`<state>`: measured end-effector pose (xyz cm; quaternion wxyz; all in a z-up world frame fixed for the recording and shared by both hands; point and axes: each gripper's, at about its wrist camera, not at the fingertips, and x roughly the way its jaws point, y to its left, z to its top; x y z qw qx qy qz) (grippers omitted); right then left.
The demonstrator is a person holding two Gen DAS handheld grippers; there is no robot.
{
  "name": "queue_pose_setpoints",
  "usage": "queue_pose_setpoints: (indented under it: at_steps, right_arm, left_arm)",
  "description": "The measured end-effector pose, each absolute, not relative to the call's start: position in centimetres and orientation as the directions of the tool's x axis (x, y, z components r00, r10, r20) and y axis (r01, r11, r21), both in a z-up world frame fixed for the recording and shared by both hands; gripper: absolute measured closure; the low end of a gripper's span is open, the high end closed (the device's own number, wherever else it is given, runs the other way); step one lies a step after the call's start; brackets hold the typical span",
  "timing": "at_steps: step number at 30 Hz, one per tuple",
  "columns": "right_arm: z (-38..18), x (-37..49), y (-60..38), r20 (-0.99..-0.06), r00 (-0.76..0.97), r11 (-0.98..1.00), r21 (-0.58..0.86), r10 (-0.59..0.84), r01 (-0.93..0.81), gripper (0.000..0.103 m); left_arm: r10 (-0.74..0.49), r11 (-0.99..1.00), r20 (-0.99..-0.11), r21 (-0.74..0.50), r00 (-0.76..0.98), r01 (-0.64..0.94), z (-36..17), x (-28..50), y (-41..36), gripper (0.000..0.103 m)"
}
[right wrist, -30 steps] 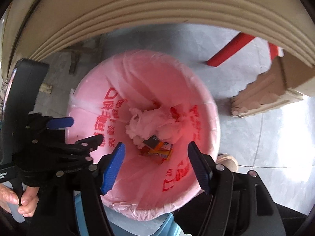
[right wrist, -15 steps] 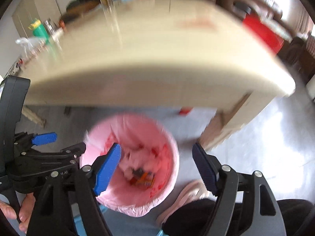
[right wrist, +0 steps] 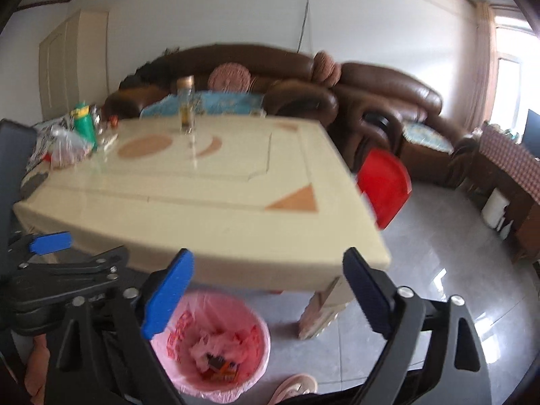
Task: Collect trash
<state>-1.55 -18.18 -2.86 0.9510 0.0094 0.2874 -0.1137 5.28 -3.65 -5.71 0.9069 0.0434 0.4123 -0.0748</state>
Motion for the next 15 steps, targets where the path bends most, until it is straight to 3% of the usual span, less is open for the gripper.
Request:
queue_pose_setpoints:
  at_steps: [3, 6, 15]
  right_arm:
    - [-0.3, -2.8, -17.8, -0.495, 0.837, 0.970, -0.049, -0.231, 0.238, 0.010]
    - [1.9, -4.2, -17.3, -0.449, 0.856, 0.964, -0.054, -0.255, 0.260, 0.007]
    - [5.6, -7.3, -17.9, -0.367, 0.872, 0.943, -0.044, -0.323, 0.331, 0.007]
  left_arm:
    - [-0.102, 0.986, -0.696, 0.025, 0.711, 0.166, -2.9, 3.7, -3.4, 0.008]
    - [-0.050, 0.989, -0.652, 0.071, 0.757, 0.127, -0.5, 2.2, -3.3, 0.006]
    - [-0.070, 0.991, -0.604, 0.049, 0.794, 0.124, 3.1, -0.6, -3.1, 0.006]
